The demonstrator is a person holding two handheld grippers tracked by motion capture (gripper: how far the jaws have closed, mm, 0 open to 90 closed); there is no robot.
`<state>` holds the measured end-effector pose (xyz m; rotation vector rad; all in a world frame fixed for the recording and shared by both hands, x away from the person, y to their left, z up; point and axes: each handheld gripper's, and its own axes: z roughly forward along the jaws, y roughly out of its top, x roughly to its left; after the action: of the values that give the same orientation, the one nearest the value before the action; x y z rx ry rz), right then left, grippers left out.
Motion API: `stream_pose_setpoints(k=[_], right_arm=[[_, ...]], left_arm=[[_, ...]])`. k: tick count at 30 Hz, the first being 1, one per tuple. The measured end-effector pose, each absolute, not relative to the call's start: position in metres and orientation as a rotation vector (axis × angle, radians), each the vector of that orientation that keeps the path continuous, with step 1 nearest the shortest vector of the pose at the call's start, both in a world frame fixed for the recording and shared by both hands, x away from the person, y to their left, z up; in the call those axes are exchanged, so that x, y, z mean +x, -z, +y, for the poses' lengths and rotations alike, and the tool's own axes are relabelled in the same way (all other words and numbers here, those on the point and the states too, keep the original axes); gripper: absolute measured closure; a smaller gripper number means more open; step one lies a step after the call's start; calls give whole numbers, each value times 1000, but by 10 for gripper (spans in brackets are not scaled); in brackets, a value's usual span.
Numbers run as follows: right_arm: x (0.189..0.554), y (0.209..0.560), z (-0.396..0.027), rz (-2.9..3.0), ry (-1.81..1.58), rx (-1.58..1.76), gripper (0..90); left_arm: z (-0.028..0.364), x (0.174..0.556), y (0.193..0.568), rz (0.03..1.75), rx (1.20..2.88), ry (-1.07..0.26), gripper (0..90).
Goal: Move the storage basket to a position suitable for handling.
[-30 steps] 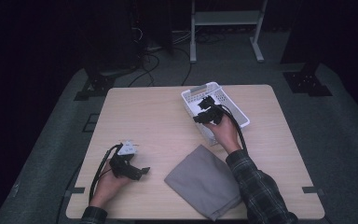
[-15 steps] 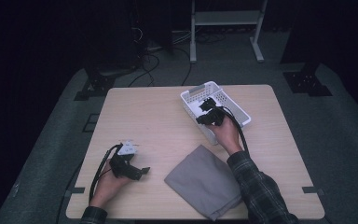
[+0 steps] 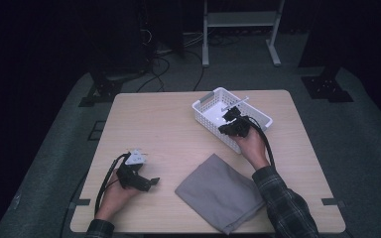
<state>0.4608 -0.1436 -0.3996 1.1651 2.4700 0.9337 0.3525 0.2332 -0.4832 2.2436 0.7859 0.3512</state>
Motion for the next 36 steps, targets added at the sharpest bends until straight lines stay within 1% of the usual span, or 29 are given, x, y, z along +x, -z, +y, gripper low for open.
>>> stream_pose_setpoints(k=[20, 36], right_arm=[[425, 395, -182, 2426, -928, 1210, 844], [379, 397, -221, 2381, -915, 1253, 844]], left_arm=[[233, 353, 483, 784, 2245, -353, 0], [233, 353, 483, 786, 2242, -354, 0]])
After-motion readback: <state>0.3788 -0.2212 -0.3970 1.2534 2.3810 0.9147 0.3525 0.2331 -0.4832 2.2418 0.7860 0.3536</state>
